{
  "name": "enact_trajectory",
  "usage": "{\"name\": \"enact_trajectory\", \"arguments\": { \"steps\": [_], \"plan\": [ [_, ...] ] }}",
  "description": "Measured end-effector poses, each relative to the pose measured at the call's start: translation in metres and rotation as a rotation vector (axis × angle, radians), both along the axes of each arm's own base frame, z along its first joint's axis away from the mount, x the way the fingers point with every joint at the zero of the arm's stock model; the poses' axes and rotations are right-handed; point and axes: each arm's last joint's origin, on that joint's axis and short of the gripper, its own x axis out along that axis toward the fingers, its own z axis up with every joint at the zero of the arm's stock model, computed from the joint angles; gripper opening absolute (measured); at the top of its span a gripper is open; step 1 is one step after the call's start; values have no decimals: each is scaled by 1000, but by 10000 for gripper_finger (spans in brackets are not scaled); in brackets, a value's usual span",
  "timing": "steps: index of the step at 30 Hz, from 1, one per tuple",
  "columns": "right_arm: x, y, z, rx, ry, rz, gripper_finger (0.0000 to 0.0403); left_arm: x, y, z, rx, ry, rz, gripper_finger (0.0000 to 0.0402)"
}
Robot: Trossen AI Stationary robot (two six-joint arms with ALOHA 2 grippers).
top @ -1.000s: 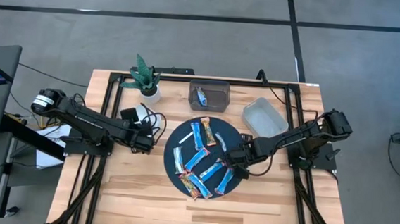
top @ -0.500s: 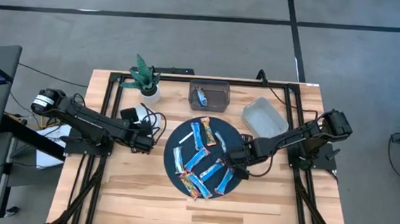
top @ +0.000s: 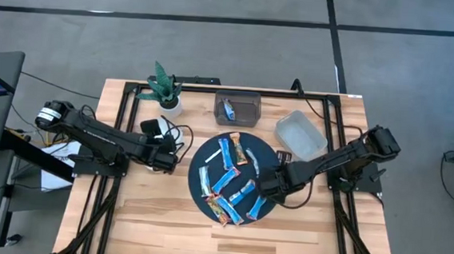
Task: Pick and place Granola Bars by type
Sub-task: Put the red granola bar into the gray bin, then put the yellow granola bar into the white bin
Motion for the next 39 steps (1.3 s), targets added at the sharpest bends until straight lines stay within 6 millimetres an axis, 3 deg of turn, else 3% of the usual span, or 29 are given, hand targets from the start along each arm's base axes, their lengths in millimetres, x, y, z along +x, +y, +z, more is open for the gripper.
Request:
{"name": "enact_trajectory", "arguments": {
  "steps": [5, 12, 19, 25, 28, 33, 39],
  "plan": [
    [-4, 0, 26, -119, 13, -125, 0, 4, 0, 5, 16, -35, -1, 257],
    [-23, -37, 46, -340, 43, -614, 0, 11, -2, 6, 7, -97, -15, 257],
    [-18, -85, 27, -310, 63, -761, 0, 21, -3, 7, 12, -155, -87, 257],
    [-28, -116, 14, -323, 144, -843, 5, 22, -4, 7, 14, -158, -108, 257],
    [-31, -123, 12, -341, 163, -842, 32, 22, -4, 7, 13, -159, -108, 257],
    [-30, -121, 12, -386, 143, -814, 111, 24, -4, 8, 7, -175, -108, 257],
    [-27, -105, 13, -445, 90, -714, 201, 30, -6, 9, -17, -199, -172, 257]
  ]
}}
